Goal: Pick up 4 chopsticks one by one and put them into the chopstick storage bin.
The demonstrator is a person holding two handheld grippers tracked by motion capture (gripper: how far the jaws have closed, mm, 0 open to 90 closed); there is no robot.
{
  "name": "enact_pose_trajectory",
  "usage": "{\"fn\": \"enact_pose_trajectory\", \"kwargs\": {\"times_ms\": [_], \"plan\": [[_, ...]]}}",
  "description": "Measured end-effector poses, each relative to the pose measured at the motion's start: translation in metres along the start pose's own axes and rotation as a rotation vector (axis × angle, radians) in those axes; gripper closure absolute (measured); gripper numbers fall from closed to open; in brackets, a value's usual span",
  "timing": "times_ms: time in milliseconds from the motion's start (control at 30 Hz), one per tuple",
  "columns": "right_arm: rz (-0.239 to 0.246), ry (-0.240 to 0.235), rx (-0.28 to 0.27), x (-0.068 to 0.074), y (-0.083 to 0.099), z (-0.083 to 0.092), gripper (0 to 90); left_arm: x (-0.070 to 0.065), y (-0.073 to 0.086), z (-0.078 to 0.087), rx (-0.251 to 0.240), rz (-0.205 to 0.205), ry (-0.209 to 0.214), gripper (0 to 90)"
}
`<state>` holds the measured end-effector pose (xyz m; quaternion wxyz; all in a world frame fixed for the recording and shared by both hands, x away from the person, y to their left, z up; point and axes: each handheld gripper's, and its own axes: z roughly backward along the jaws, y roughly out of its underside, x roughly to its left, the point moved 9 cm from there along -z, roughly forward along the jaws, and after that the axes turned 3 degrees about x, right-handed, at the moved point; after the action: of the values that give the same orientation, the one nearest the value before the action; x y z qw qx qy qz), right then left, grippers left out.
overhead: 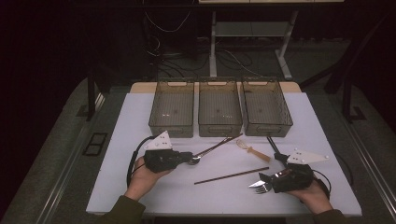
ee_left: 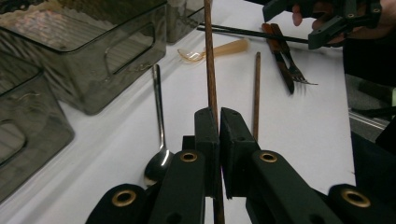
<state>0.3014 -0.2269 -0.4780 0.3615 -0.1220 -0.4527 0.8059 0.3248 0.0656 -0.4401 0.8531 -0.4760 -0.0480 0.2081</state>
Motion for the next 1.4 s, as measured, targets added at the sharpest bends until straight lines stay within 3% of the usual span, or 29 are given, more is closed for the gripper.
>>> {"fn": "enact_pose_trajectory", "kwargs": {"times_ms": [400, 867, 1400], "plan": [[0.001, 0.0, 0.0, 0.0, 0.0, 0.0, 2.0, 0.019, 0.001, 0.013, -0.001, 0.021, -0.056, 85.8], [-0.003, 0.004, -0.008, 0.0, 0.0, 0.002, 2.1, 0.047, 0.0, 0.03, -0.012, 0.088, -0.111, 85.8], [-0.002, 0.009, -0.01, 0.0, 0.0, 0.003, 2.0, 0.086, -0.021, 0.041, -0.018, 0.142, -0.208, 85.9]]}}
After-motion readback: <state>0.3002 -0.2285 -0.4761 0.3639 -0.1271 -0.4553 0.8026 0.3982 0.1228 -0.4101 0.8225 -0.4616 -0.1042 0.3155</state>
